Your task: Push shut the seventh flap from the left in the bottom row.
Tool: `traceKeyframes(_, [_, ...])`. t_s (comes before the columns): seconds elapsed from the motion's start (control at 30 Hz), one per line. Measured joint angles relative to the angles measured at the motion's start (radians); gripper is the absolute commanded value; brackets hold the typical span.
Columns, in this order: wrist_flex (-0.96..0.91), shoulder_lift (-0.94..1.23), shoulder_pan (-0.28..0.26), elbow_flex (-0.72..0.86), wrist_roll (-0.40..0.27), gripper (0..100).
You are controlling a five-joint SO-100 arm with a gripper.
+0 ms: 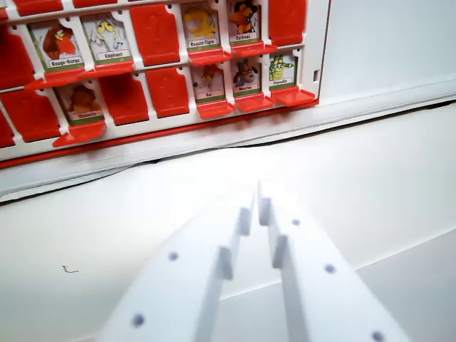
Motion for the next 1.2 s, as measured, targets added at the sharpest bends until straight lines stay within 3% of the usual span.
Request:
traceKeyframes(0.23, [-0.216, -0.038, 0.063, 0.206, -0.060, 0])
traceKeyframes(0.53, [-0.598, -0.264, 0.084, 0.330, -0.100, 0])
traceKeyframes(0.83, [-0.824, -0.589, 0.097, 0.275, -0.094, 0])
traceKeyframes(1.2, [-0.873, -0.808, 0.094, 0.094, -0.021, 0])
